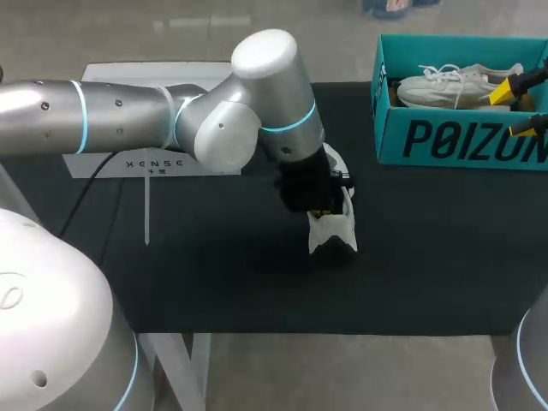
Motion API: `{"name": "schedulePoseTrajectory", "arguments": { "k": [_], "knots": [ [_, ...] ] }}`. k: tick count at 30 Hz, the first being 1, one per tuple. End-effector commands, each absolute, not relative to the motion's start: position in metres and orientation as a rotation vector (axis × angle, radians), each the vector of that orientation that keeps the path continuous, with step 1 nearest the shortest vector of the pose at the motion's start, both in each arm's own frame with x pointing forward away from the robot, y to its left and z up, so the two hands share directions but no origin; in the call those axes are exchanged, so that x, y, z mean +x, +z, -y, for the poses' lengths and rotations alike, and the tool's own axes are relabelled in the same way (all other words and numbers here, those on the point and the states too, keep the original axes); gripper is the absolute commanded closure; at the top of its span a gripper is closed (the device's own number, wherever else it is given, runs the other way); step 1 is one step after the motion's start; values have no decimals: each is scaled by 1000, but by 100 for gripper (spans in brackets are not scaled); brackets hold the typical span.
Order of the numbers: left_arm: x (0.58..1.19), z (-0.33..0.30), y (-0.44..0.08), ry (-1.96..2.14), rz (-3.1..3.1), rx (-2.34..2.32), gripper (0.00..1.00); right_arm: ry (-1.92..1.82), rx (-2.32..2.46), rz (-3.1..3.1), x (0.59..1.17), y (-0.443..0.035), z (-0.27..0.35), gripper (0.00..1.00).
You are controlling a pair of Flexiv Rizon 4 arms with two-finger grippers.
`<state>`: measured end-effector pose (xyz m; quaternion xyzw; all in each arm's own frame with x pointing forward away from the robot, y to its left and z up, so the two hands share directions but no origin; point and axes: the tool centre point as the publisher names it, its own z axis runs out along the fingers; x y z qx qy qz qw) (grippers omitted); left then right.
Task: Take the shoe out of the shoebox, open the shoe tongue, remove and reinsert the insole, then place the shoe into the shoebox
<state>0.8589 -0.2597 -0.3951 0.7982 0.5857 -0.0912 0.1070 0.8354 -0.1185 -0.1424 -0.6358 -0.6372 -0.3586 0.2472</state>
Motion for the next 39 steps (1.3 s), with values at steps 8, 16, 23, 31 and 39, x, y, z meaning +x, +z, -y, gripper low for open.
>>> {"name": "schedulePoseTrajectory", "arguments": {
  "k": [8,16,23,31,39],
  "knots": [
    [850,269,-430,-272,-1727,2400,100,-976,-1737,1738,835,-143,118,0],
    [854,288,-425,-435,-1787,2229,100,-976,-1737,1738,835,-143,118,0],
    [853,301,-408,-443,-1749,2216,100,-976,-1737,1738,835,-143,118,0],
    [881,293,-380,-240,-1670,2303,100,-976,-1737,1738,835,-143,118,0],
    [906,294,-364,-173,-1673,2295,100,-976,-1737,1738,835,-143,118,0]
  ]
}}
